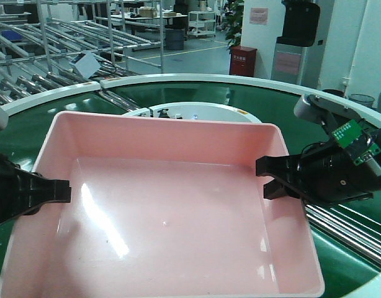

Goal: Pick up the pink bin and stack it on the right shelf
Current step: 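Hold the pink bin with both grippers while the base drives to the table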

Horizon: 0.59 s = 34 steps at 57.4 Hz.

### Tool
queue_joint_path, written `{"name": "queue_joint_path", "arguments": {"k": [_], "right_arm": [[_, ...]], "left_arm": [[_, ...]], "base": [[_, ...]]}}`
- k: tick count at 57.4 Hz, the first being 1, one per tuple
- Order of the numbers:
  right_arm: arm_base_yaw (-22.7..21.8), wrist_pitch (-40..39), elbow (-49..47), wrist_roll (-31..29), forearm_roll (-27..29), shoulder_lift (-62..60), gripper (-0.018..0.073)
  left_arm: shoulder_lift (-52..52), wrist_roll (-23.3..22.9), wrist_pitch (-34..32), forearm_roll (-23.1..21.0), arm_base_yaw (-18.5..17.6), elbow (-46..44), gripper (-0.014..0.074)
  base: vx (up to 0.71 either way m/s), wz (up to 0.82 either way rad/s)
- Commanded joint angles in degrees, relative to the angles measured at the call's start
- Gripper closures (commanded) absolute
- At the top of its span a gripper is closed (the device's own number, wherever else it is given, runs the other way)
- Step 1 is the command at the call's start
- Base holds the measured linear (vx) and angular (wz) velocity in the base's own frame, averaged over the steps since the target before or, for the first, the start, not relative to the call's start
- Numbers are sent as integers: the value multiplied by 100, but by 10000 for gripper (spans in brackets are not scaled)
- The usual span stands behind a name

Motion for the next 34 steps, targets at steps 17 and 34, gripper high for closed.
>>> {"name": "queue_joint_path", "arguments": {"k": [17, 34], "right_arm": [[-83, -486, -219, 23, -181, -120, 568], [-83, -463, -219, 23, -185, -120, 568]], "left_arm": [[-216, -26, -437, -180, 16, -196, 598], [-216, -26, -311, -180, 16, -196, 598]], "base": [[-30, -41], [-21, -79]]}}
